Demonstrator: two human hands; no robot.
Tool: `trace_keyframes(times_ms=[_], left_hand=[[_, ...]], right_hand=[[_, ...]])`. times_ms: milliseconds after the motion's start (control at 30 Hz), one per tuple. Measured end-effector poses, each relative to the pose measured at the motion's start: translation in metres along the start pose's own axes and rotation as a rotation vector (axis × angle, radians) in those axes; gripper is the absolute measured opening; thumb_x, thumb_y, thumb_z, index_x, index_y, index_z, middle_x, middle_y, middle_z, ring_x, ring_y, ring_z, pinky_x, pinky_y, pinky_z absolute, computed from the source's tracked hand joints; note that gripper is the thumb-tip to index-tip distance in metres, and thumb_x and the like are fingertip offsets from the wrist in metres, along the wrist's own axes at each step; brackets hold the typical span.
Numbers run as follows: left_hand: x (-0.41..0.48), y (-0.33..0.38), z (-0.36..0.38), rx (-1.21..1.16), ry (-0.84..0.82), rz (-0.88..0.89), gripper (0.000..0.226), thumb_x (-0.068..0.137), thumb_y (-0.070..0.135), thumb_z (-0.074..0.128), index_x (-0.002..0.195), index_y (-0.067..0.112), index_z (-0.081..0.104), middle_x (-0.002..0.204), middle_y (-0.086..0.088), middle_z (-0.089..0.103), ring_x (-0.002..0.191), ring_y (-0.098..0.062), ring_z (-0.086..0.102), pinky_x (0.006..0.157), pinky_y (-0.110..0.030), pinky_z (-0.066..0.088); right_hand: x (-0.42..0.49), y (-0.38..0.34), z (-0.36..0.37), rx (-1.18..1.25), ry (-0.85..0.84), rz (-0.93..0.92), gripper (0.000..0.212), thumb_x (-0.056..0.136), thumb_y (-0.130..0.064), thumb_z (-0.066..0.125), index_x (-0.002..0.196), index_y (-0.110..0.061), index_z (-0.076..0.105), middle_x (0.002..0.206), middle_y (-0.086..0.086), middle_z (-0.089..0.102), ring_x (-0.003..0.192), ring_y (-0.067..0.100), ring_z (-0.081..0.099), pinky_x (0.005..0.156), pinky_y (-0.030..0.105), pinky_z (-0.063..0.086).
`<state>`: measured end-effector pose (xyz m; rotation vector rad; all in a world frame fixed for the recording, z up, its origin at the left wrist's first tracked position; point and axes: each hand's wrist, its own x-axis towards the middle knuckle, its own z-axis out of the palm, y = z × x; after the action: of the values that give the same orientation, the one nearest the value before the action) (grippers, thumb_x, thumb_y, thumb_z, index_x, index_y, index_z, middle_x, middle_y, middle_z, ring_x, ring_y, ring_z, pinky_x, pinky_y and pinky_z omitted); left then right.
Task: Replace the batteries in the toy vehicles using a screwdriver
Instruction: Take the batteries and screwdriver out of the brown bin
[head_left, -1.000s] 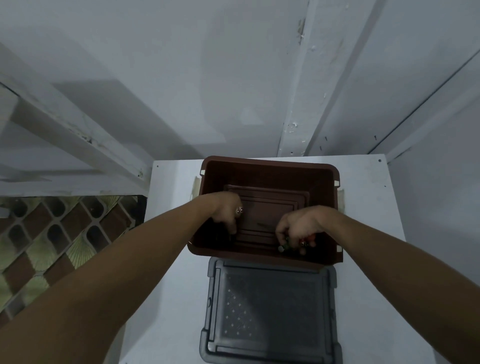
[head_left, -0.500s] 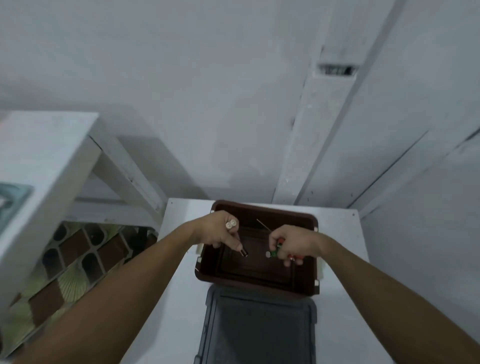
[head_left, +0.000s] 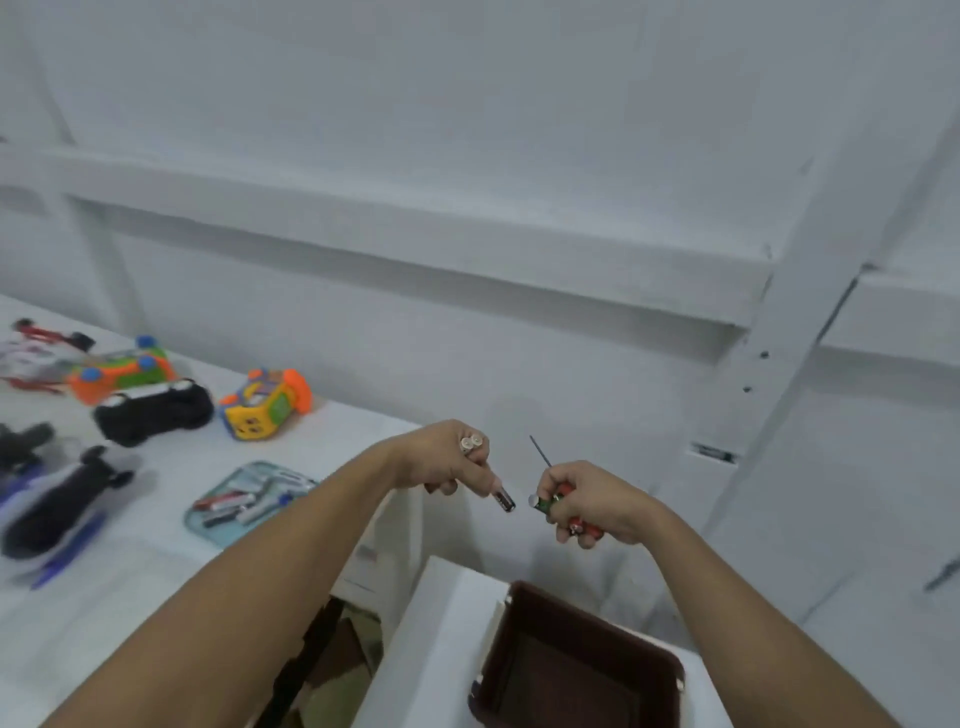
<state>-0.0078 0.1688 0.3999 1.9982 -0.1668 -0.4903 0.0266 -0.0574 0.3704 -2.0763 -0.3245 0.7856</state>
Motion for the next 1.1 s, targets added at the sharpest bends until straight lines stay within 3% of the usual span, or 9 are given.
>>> trace_keyframes(times_ms=[200,433,533,600,767,867,967,1100], left_hand=[[-0.058,-0.023,-0.113,0.145,0.131,-0.031,0.052,0.082,0.009,0.074,0.063,0.022,0.028,0.089,-0.017,0.066,0.041,-0.01,0.034,0.042,-0.018,0.021],[-0.104,-0.109,-0.2,0.262,0.103,-0.171,0.053,0.081,0.014,0.078,0.061,0.021,0.03,0.079,-0.012,0.063,0.038,-0.009,0.037,0.036,-0.016,0.026],[-0.11,-0.148,-0.211,0.273,0.058,-0.225,0.051,0.08,0.014,0.078,0.061,0.021,0.031,0.073,-0.012,0.054,0.037,-0.008,0.037,0.035,-0.018,0.027],[-0.111,-0.165,-0.211,0.248,0.042,-0.233,0.046,0.08,0.014,0.078,0.06,0.019,0.037,0.062,-0.005,0.057,0.036,-0.006,0.041,0.036,-0.017,0.03],[-0.105,-0.188,-0.205,0.134,0.118,-0.171,0.041,0.076,0.006,0.08,0.057,0.016,0.045,0.048,0.004,0.055,0.047,-0.013,0.052,0.043,-0.017,0.04],[-0.099,-0.193,-0.202,0.135,0.142,-0.144,0.038,0.072,0.008,0.083,0.06,0.016,0.048,0.051,0.004,0.056,0.051,-0.012,0.055,0.052,-0.021,0.045],[-0.096,-0.199,-0.199,0.173,0.176,-0.108,0.034,0.071,0.009,0.083,0.065,0.017,0.051,0.057,0.004,0.058,0.05,-0.009,0.054,0.053,-0.021,0.046],[-0.095,-0.204,-0.194,0.21,0.231,-0.065,0.03,0.068,0.011,0.085,0.078,0.017,0.057,0.074,0.001,0.063,0.063,-0.013,0.059,0.064,-0.031,0.053]], right_hand=[[0.031,-0.102,0.057,-0.082,0.012,-0.086,0.021,0.081,0.013,0.051,0.083,-0.007,0.057,0.07,0.011,0.05,0.054,0.018,0.061,0.04,0.022,0.036],[0.093,-0.17,0.182,-0.268,0.066,-0.108,0.02,0.079,0.005,0.052,0.081,-0.014,0.057,0.071,0.007,0.057,0.053,0.016,0.059,0.038,0.021,0.038],[0.115,-0.177,0.225,-0.393,0.116,-0.099,0.019,0.078,0.005,0.051,0.082,-0.012,0.058,0.071,0.0,0.053,0.053,0.014,0.052,0.035,0.018,0.038],[0.124,-0.177,0.244,-0.477,0.161,-0.092,0.019,0.079,0.005,0.051,0.081,-0.013,0.058,0.072,-0.006,0.049,0.06,0.011,0.048,0.04,0.015,0.035],[0.132,-0.165,0.268,-0.539,0.265,-0.018,0.026,0.075,0.005,0.055,0.069,-0.02,0.049,0.088,0.003,0.058,0.079,0.019,0.052,0.057,0.024,0.037],[0.132,-0.162,0.276,-0.573,0.321,-0.005,0.024,0.074,0.006,0.05,0.075,-0.018,0.05,0.089,0.004,0.057,0.081,0.021,0.051,0.061,0.027,0.035],[0.132,-0.16,0.284,-0.597,0.358,-0.002,0.024,0.075,0.006,0.048,0.077,-0.018,0.051,0.088,0.002,0.053,0.08,0.02,0.048,0.058,0.027,0.034],[0.132,-0.155,0.288,-0.561,0.376,-0.036,0.027,0.079,0.003,0.049,0.086,-0.021,0.057,0.09,-0.002,0.046,0.085,0.02,0.048,0.072,0.029,0.04]])
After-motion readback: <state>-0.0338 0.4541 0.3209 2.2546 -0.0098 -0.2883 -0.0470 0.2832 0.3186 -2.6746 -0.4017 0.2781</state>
